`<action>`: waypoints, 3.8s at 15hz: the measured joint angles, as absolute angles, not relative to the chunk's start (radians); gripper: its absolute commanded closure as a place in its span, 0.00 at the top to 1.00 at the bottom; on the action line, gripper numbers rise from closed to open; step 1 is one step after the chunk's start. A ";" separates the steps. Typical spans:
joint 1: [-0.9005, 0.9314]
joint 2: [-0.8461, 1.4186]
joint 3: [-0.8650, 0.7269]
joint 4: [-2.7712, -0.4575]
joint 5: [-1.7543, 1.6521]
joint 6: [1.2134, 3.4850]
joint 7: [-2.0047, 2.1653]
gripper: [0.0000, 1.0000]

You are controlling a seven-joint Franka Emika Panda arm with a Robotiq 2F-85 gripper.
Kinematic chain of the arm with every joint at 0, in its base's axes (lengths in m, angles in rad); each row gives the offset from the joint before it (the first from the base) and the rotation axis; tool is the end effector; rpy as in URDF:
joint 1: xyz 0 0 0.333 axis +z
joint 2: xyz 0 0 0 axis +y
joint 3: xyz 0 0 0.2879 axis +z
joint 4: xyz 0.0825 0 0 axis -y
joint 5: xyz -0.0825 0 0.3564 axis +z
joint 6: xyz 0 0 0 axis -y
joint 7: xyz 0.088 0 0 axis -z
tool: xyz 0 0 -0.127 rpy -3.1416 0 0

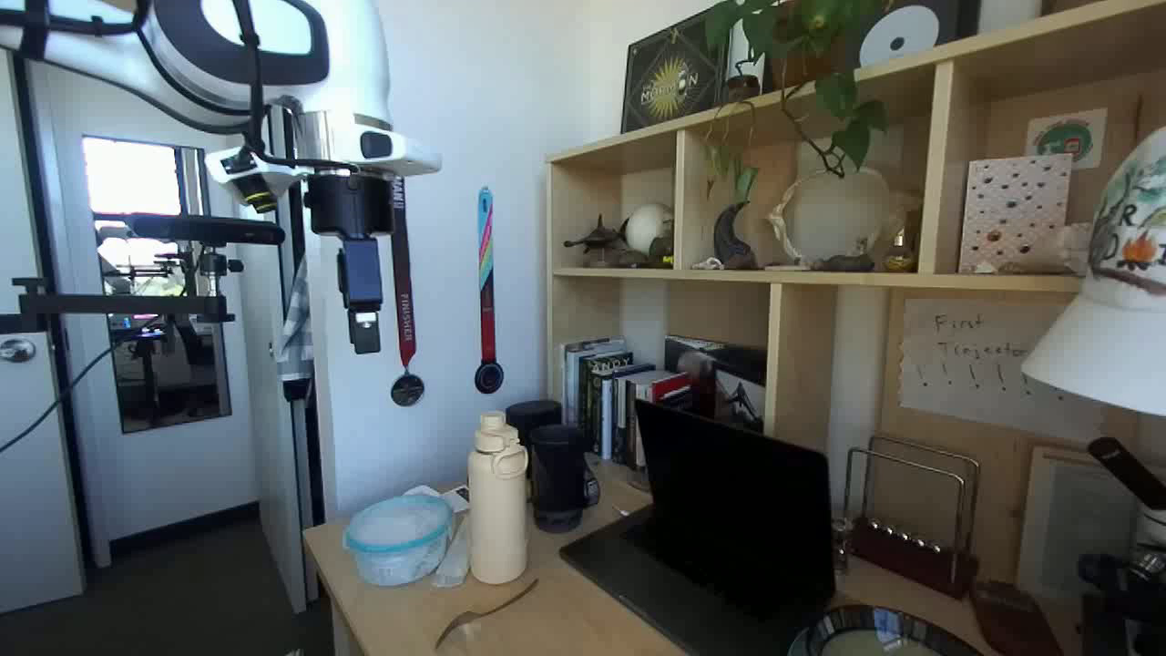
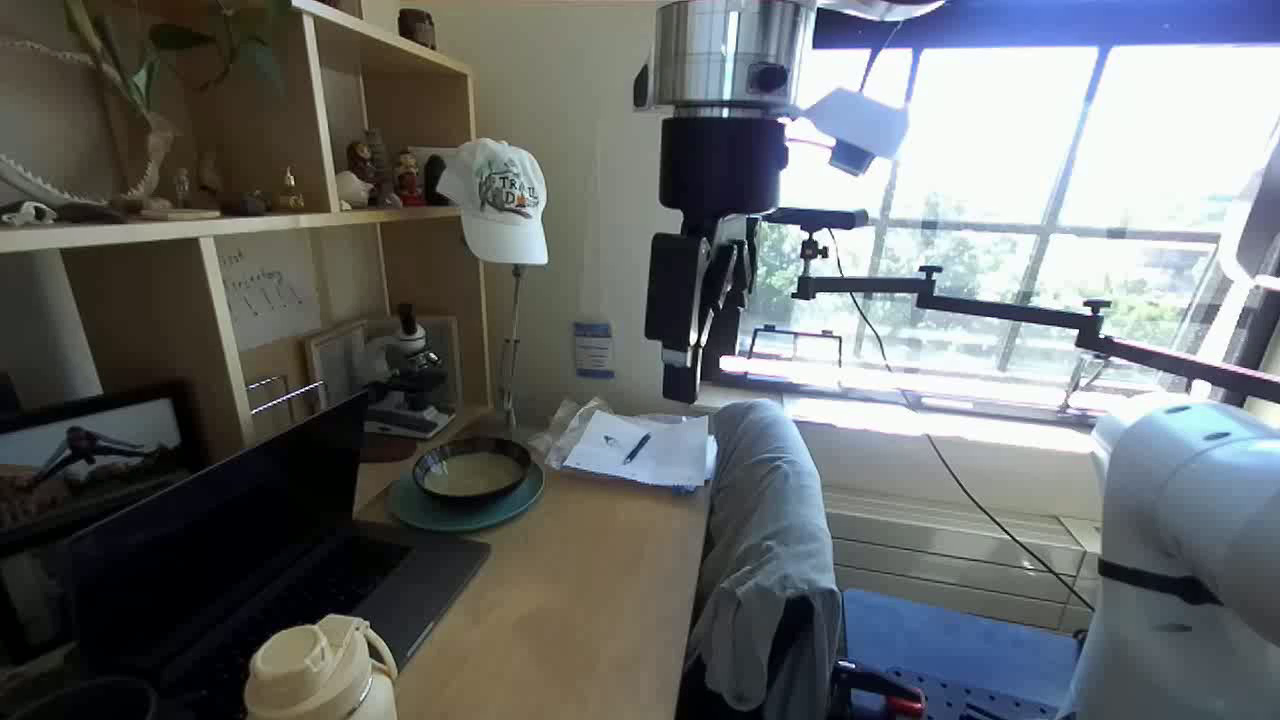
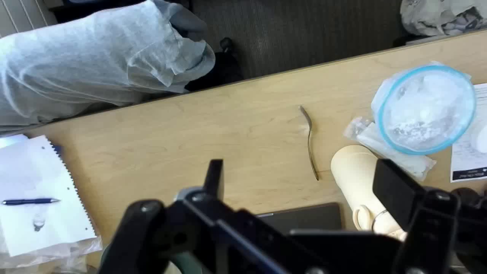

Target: Move the bottle to the right side of the desk

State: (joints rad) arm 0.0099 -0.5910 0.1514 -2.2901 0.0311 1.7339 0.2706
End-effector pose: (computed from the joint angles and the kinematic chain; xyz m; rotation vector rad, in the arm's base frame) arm 0.3595 0.0692 0.5275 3.0873 -0.2134 0.0616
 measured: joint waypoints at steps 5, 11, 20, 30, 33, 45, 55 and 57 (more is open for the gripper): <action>0.018 -0.573 0.152 -2.286 0.030 1.753 0.252 1.00; 0.098 -0.343 0.209 -2.167 0.001 1.864 0.159 1.00; 0.180 0.067 0.247 -1.932 -0.165 2.106 0.103 1.00; 0.192 0.255 0.225 -1.795 -0.182 2.122 0.040 1.00; 0.196 0.275 0.220 -1.785 -0.182 2.115 0.040 1.00; 0.205 0.295 0.211 -1.752 -0.174 2.029 0.040 0.21; 0.193 0.279 0.177 -1.742 -0.149 2.012 0.041 0.21; 0.173 0.248 0.160 -1.744 -0.107 2.012 0.039 0.21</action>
